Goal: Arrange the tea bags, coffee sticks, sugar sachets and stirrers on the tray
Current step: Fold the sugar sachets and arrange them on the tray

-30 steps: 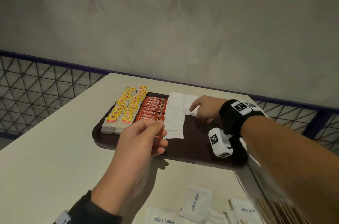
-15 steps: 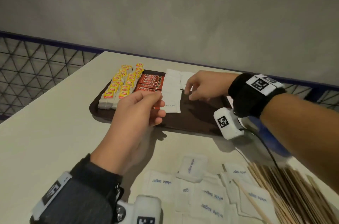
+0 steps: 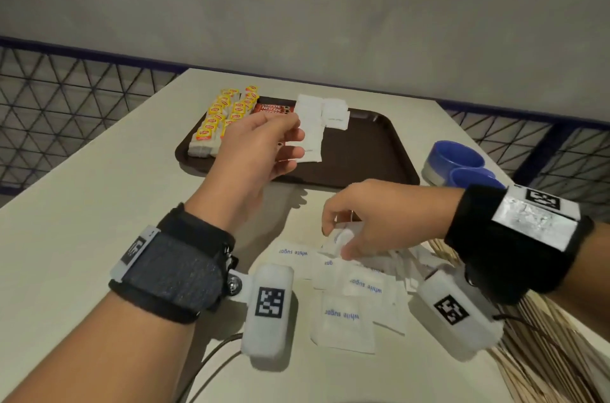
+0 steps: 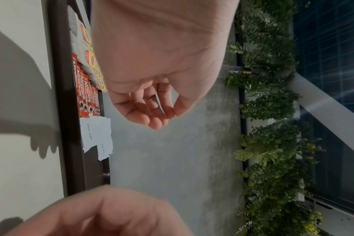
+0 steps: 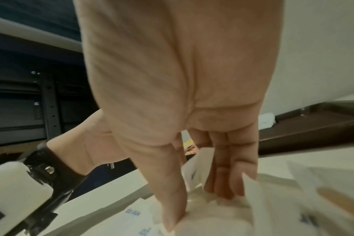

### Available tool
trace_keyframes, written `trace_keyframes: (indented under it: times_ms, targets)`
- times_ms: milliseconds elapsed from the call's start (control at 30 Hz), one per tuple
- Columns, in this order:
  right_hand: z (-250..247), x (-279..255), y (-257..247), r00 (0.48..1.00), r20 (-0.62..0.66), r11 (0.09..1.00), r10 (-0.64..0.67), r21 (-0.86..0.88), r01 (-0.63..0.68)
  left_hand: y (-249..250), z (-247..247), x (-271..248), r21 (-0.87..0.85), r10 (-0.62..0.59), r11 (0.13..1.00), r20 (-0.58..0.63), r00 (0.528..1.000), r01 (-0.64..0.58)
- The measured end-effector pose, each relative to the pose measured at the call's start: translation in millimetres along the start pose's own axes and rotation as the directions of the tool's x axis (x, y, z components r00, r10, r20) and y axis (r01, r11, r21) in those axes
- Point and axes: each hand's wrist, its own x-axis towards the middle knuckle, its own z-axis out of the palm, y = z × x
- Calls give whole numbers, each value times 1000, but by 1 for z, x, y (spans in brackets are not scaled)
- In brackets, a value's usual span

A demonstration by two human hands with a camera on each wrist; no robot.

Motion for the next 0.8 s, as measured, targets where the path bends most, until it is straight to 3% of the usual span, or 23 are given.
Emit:
trace_keyframes:
  times_ms: [167,400,633,800]
  targets:
    - [-5,-20,-3,983,-182,998,12,67,0,-1,3,-3,55,1,998,38,999,-3]
    - [18,-66,-16,997,10,987,80,-138,-78,-2,3,-3,59,-9,998,70,997,5]
    - [30,-47,-14,996,-87,989,20,-148,-33,-6,4,-1,74,-9,997,76,997,4]
    - [22,-34,-11,979,-205,998,21,-60,-34,-7,4,-1,82,-15,997,74,997,8]
